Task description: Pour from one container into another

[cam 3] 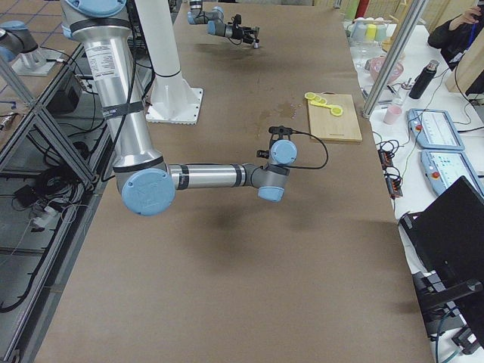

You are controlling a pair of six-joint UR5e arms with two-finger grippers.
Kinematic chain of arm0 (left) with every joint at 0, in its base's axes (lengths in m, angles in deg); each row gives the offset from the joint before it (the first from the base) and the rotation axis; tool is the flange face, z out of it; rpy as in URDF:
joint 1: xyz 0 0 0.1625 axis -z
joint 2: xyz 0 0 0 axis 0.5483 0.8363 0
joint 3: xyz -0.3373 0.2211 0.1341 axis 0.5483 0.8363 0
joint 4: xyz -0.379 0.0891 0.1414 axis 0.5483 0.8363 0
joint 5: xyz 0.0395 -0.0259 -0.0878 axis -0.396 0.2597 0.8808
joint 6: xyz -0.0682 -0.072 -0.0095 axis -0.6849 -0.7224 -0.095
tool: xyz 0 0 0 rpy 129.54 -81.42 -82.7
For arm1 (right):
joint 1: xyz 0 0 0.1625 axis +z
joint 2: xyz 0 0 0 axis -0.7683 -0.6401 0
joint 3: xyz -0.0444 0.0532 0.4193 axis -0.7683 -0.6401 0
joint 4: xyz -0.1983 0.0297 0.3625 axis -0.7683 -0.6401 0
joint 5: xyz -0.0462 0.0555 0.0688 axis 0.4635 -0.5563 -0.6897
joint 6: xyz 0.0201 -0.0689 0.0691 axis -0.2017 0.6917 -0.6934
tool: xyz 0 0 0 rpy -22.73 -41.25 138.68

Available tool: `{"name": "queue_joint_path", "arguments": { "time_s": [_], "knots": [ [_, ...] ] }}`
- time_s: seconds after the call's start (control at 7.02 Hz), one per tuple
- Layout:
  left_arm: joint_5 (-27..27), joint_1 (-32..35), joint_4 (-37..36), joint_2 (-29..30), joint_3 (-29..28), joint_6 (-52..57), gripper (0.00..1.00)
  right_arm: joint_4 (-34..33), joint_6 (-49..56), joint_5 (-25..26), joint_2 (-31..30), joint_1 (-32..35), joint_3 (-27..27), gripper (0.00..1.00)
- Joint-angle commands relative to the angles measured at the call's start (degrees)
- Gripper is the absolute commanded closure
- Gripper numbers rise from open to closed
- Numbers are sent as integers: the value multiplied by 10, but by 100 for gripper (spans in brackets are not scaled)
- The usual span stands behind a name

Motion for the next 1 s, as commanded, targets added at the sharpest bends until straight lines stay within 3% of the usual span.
{"name": "queue_joint_path", "arguments": {
  "time_s": [0.0, 0.28, 0.43, 0.57, 0.85],
  "knots": [
    [-54, -8, -3, -9, 8, -2, 1, -4, -123, 106, 12, 25, 14, 0],
    [-70, -9, -3, -32, 45, -1, 1, -114, -215, 168, 5, 43, 54, 0],
    [-71, -9, -4, -46, 52, -1, 1, -217, -216, 193, -5, 55, 77, 0],
    [-71, -9, -4, -54, 55, -1, 1, -317, -216, 199, -7, 75, 88, 0],
    [-70, -9, -4, -71, 97, -1, 1, -426, -216, 198, -8, 104, 92, 0]
  ]
}}
